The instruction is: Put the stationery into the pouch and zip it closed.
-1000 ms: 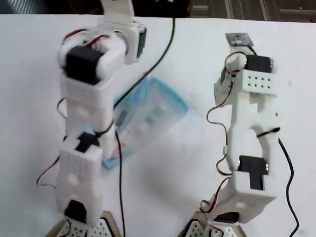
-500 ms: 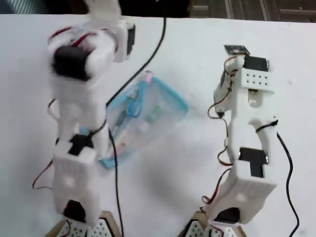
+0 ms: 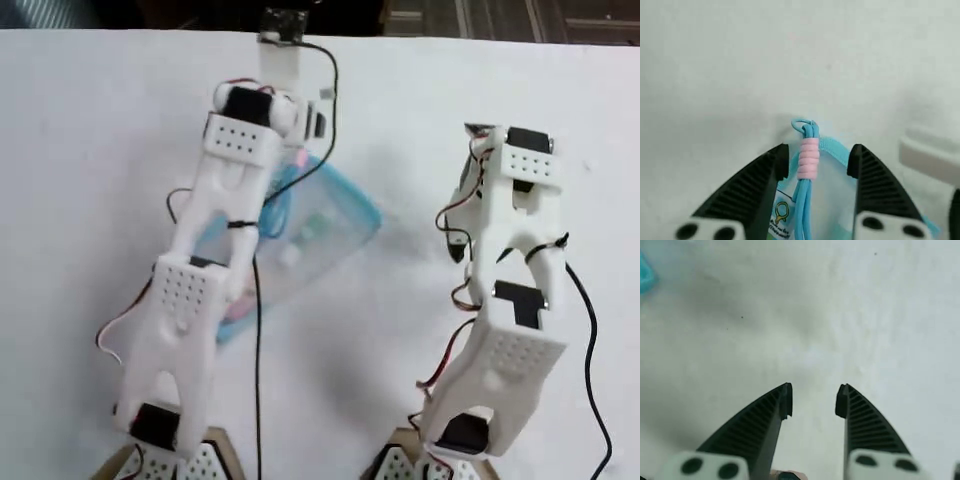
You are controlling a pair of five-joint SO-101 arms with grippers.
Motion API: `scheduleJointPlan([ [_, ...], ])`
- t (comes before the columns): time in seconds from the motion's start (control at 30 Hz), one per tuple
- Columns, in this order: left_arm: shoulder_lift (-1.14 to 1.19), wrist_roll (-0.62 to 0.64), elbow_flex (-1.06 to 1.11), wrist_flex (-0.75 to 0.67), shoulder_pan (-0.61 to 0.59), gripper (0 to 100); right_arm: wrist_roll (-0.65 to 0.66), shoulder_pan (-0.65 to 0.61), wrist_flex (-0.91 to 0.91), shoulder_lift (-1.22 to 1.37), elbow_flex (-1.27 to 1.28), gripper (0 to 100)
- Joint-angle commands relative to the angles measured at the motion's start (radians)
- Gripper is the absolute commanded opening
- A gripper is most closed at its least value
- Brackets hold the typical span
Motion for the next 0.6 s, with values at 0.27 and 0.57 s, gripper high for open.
scheduleJointPlan([
  [0.27,-0.025,-0.069,-0.048,0.27,0.044,23,-0.002,-0.027,-0.01,-0.004,-0.037,15.6],
  [0.57,0.094,-0.06,-0.038,0.077,0.037,22,-0.002,-0.045,-0.008,-0.004,-0.031,15.6],
])
